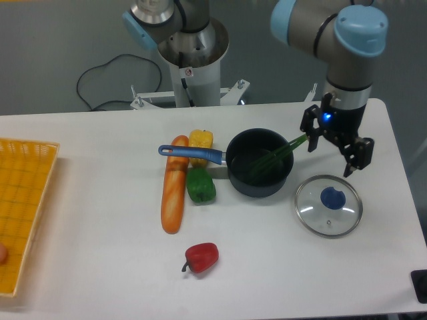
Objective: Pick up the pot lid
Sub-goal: 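Move the open gripper from the pot rim over the glass lid's blue knob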
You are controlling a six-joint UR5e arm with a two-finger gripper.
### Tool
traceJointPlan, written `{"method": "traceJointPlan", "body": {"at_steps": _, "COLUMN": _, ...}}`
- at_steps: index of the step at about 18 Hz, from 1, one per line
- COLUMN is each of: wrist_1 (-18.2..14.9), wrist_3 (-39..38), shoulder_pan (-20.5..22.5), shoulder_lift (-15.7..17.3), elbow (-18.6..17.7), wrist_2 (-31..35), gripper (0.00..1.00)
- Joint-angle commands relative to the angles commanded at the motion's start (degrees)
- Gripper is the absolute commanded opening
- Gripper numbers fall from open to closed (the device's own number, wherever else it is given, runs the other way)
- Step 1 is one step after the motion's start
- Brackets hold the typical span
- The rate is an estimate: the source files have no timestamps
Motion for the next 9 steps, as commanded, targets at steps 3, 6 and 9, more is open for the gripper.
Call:
{"method": "traceJointPlan", "body": {"at_steps": 3, "wrist_1": -2.46, "wrist_3": -3.33, "shoulder_pan": -0.35, "shoulder_lift": -1.85, "elbow": 0.17, "wrist_2": 3.33, "gripper": 1.0}}
{"method": "traceJointPlan", "body": {"at_steps": 6, "wrist_1": -2.29, "wrist_3": -8.17, "shoulder_pan": -1.23, "shoulder_lift": -4.31, "elbow": 0.61, "wrist_2": 3.61, "gripper": 1.0}}
{"method": "traceJointPlan", "body": {"at_steps": 9, "wrist_1": -1.85, "wrist_3": -9.22, "shoulder_pan": -1.23, "shoulder_lift": -5.72, "elbow": 0.61, "wrist_2": 3.17, "gripper": 1.0}}
